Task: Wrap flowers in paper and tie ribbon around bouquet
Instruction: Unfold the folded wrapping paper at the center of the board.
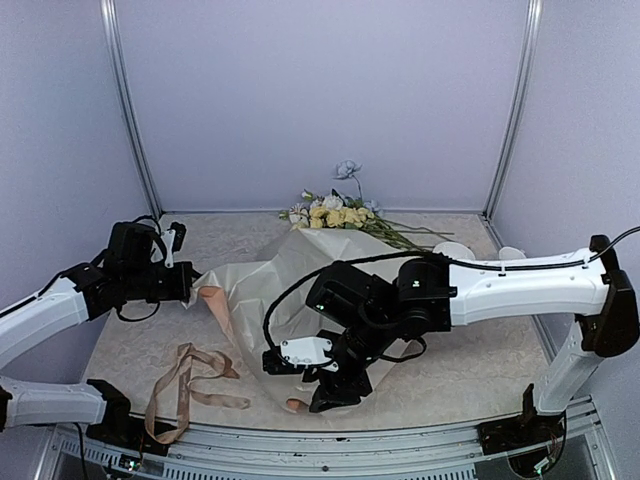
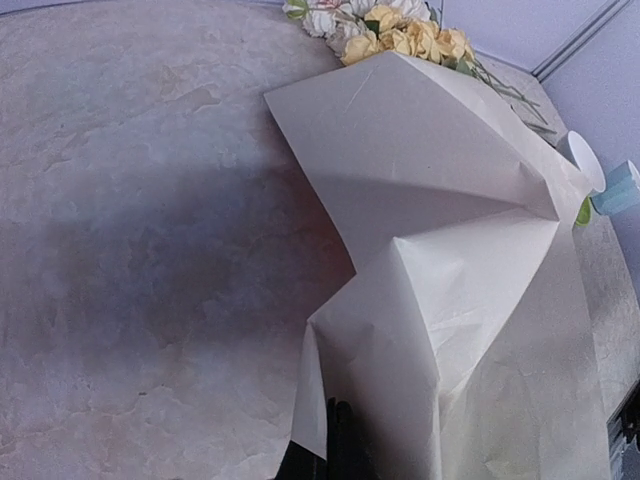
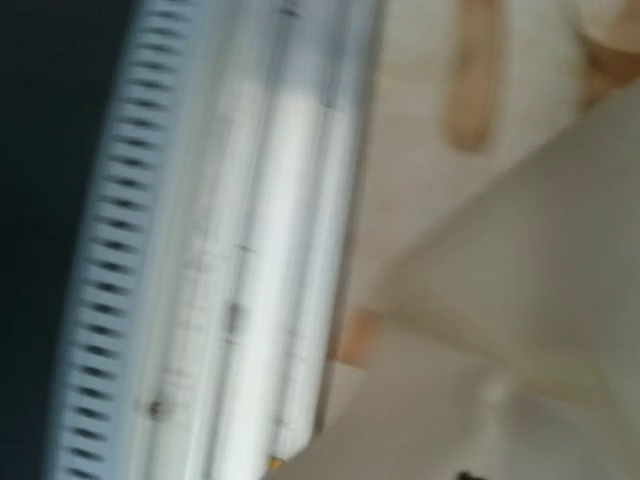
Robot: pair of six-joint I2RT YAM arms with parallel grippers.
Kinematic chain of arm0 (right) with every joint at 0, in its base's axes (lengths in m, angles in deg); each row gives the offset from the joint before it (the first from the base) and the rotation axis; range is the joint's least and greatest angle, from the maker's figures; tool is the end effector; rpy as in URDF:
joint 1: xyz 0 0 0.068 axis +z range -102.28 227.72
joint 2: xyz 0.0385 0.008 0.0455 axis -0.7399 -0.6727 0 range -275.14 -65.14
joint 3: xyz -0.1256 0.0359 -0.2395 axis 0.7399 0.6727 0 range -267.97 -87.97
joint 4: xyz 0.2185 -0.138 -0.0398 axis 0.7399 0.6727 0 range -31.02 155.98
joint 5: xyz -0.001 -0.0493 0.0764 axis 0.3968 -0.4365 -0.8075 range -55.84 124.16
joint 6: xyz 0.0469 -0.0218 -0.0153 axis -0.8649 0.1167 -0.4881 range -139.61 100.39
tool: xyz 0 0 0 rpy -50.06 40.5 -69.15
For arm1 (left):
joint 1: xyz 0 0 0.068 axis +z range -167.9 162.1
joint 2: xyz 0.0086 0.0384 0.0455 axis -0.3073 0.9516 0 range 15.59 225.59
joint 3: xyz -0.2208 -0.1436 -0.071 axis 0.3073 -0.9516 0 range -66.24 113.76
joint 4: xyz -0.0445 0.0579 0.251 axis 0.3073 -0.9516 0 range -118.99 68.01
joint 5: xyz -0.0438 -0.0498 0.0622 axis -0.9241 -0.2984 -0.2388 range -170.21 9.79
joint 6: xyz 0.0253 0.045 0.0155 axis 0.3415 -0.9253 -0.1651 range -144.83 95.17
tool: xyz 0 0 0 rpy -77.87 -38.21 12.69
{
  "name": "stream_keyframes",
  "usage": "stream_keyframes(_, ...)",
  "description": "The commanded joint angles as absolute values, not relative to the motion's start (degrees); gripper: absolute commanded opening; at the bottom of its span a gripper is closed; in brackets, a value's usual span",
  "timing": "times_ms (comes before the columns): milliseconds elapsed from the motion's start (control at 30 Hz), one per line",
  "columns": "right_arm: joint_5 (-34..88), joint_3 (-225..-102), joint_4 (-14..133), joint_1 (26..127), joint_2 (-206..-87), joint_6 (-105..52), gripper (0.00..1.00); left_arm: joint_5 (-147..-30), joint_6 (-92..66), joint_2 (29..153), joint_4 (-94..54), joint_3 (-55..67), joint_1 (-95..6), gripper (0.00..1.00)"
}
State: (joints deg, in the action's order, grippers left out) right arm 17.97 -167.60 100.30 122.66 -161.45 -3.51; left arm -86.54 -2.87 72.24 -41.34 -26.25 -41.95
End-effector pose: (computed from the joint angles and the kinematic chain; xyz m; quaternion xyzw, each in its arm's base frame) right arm 0.0835 0.3487 0.2713 -0.7062 0.6391 0.2519 0.1713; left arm 0.1948 -0.0913 0.2569 0.0413 0.8891 -0.2224 0.3980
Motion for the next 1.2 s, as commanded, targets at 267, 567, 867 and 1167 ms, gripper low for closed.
stream_keyframes(267,9.8,-157.8,86.0,107.0,-147.1,-13.3,1.0,-98.5,-1.9,68.5,-48.7,-22.2,-39.8,0.0)
stream_keyframes(567,33.5,-148.0,79.8,91.1,-150.2,-29.0,0.98,-94.0,-0.6,66.7,-59.9,-24.0,-39.8,0.0)
stream_keyframes(867,38.5,-144.1,79.8,91.0,-161.9,-31.8,0.93,-80.5,-1.0,66.0,-67.3,-14.0,-39.8,0.69)
stream_keyframes(1167,31.5,-139.6,76.5,92.6,-166.3,-35.4,0.88,-86.5,0.4,73.4,-57.1,-15.0,-41.4,0.69)
